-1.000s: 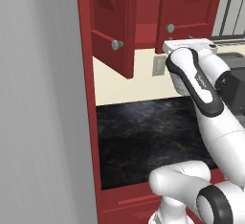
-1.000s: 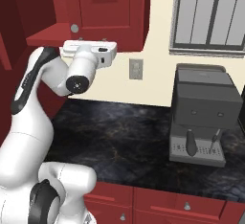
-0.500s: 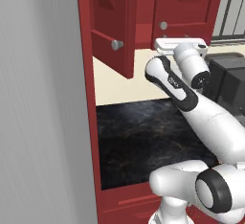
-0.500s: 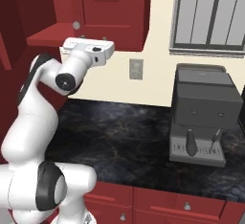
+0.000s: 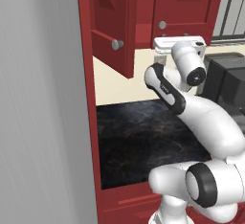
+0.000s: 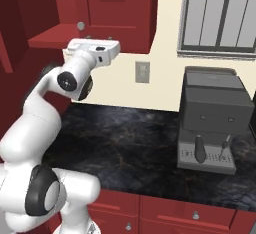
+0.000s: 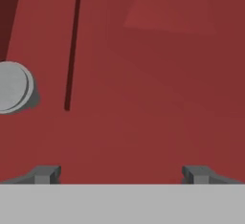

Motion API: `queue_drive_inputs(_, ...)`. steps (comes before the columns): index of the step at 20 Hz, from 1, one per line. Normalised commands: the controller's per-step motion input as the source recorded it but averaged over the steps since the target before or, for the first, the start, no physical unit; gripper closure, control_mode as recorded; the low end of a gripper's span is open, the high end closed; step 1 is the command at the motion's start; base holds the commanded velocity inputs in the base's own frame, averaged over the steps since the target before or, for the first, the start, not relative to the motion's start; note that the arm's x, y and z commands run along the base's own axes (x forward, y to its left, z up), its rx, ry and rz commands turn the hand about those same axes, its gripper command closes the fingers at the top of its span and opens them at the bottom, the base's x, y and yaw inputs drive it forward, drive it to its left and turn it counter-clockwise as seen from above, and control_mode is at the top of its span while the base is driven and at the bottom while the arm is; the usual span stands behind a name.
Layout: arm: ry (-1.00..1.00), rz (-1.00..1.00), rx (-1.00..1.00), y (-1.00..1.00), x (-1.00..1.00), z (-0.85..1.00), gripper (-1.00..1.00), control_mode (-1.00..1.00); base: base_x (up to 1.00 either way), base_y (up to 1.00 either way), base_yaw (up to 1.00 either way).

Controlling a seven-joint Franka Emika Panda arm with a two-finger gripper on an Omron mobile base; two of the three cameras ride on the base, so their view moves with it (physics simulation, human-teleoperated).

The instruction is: Close all open cabinet doors.

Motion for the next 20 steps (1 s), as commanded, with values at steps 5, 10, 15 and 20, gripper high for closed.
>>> queue_drive_inputs(5, 0.11, -0.07, 0.00, 0.00, -0.15, 0.08, -1.00, -1.00, 0.00, 0.00, 0.00)
queue_drive_inputs(10, 0.09, -0.10, 0.00, 0.00, -0.51, 0.07, -1.00, -1.00, 0.00, 0.00, 0.00)
queue_drive_inputs(15, 0.07, -0.07, 0.00, 0.00, -0.63, 0.15, -1.00, -1.00, 0.00, 0.00, 0.00)
queue_drive_inputs(20, 0.07, -0.04, 0.00, 0.00, -0.77, 0.16, -1.00, -1.00, 0.00, 0.00, 0.00)
